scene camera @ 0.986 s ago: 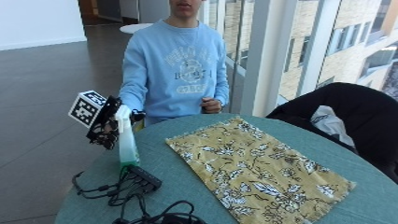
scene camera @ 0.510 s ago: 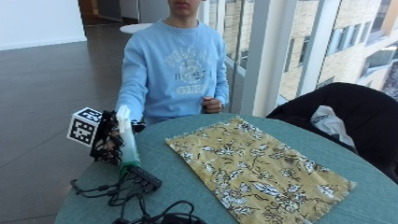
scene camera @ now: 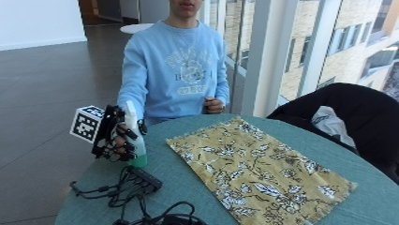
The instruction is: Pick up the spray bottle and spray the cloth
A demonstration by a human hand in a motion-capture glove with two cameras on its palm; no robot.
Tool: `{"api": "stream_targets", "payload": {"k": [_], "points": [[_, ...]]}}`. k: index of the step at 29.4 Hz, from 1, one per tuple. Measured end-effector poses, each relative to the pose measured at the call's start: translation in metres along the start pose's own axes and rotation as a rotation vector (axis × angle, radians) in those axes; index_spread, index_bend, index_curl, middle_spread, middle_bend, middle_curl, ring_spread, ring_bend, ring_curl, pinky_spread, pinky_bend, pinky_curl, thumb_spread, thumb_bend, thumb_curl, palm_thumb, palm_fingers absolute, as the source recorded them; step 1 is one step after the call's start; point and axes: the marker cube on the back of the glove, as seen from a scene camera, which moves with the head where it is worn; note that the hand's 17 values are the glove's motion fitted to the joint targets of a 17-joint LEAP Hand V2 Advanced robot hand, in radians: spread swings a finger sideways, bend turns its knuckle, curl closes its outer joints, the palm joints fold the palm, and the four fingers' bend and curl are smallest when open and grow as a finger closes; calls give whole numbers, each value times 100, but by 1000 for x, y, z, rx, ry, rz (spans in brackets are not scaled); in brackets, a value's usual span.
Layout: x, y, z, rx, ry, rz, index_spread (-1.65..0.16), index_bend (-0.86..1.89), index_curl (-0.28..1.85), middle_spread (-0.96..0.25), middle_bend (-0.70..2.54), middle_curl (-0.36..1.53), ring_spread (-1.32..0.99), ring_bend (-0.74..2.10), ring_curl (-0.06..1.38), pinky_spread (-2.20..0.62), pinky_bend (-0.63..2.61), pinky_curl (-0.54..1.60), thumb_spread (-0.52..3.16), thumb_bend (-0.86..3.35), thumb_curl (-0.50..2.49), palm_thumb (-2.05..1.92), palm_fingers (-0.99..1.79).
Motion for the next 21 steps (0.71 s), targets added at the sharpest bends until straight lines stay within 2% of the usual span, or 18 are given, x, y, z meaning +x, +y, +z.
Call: {"api": "stream_targets", "payload": {"k": [6,15,21], "points": [[-55,-2,17,-191,61,-53,-29,15,35,-10,19,39,-6,45,38,5,27,36,76,3,49,98,111],[-112,-16,74,-557,269,0,-27,15,37,-9,19,40,-6,48,39,4,28,37,69,-2,54,99,114],[-128,-24,113,-684,351,34,-26,15,38,-8,20,42,-5,48,39,4,28,37,66,-3,57,99,115]]}}
